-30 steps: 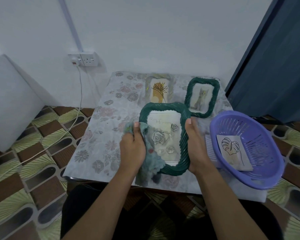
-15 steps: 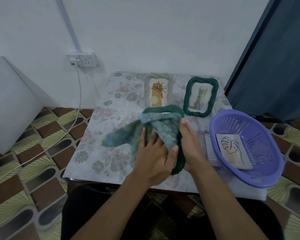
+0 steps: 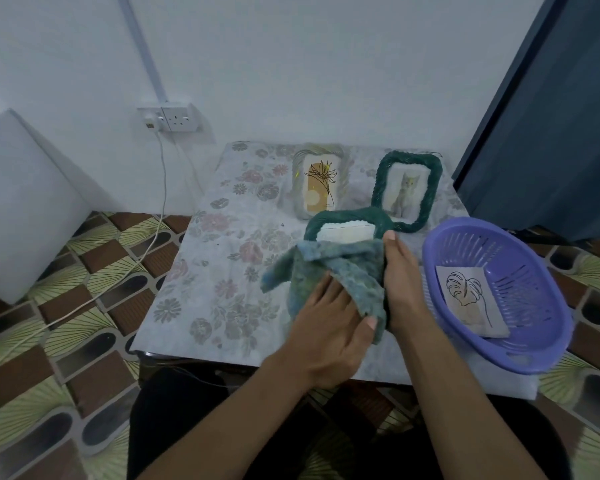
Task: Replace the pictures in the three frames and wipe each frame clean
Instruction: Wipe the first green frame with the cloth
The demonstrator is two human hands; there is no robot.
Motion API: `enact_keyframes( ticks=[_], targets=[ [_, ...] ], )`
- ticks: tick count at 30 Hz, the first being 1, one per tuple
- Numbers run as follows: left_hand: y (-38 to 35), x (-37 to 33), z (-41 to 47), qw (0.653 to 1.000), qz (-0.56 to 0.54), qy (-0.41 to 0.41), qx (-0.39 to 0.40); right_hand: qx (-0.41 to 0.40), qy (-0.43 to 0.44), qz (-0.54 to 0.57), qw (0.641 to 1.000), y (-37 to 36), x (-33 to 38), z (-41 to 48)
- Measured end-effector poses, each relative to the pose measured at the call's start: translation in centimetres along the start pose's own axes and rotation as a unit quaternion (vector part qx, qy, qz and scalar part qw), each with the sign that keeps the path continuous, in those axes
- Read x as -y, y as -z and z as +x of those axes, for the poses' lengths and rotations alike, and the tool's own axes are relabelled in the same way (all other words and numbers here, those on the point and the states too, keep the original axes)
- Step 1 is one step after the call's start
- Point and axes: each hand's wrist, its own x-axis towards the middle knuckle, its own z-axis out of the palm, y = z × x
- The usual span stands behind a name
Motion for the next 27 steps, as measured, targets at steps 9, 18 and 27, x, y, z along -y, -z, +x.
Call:
enact_keyframes(
  ticks=[9, 18, 27],
  targets=[
    [2.1, 1.7, 3.0, 0.972, 0.163, 0.167, 0.012, 0.008, -0.046, 0.015, 0.999, 0.0, -1.7, -2.1],
    [1.3, 0.1, 2.8, 0.993, 0.090, 0.076, 0.015, 0.029, -0.060, 0.025, 0.997, 0.0, -2.2, -1.8],
    [1.1, 1.6, -0.5, 0.986, 0.144, 0.057, 0.055, 0.001, -0.071, 0.026, 0.997, 0.6, -1.4, -1.2]
  ],
)
